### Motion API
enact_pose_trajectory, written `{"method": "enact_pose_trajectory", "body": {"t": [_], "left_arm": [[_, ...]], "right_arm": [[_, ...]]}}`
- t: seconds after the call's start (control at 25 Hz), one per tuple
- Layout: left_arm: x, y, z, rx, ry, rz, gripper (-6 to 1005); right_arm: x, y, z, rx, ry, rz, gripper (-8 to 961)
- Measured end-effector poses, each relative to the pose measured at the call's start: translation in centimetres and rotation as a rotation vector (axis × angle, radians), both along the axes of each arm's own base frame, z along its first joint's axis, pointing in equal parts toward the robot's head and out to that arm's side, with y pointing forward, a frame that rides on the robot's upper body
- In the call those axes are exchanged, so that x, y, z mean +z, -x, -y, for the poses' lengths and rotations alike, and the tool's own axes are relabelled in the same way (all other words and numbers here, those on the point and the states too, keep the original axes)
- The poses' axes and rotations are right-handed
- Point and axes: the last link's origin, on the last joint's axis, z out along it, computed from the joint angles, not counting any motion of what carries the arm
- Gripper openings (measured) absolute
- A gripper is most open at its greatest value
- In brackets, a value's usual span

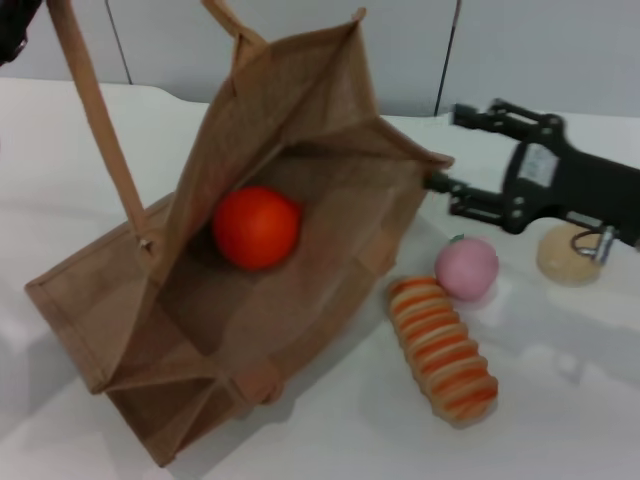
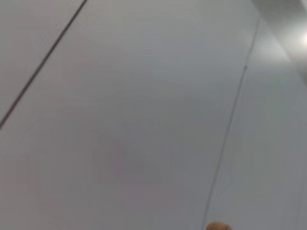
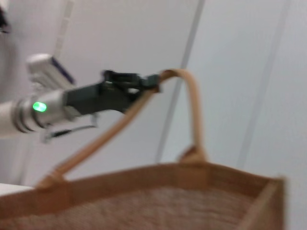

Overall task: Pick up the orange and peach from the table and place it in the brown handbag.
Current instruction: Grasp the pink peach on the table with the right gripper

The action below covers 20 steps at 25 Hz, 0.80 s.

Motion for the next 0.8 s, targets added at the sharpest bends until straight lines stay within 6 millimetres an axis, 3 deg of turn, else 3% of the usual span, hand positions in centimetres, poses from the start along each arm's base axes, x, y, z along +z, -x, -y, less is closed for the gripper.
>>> {"method": "enact_pose_trajectory", "body": {"t": [0.28, 0.8], "left_arm": [[0.0, 0.5, 0.0, 0.031, -0.004, -0.006, 119], [-0.1, 0.4, -0.2, 0.029, -0.004, -0.006, 119]], "right_arm": [[-0.2, -2.9, -1.2, -0.209, -0.003, 0.085, 751], [-1.7, -4.4, -2.2, -0.393, 0.194, 0.321, 750]]}}
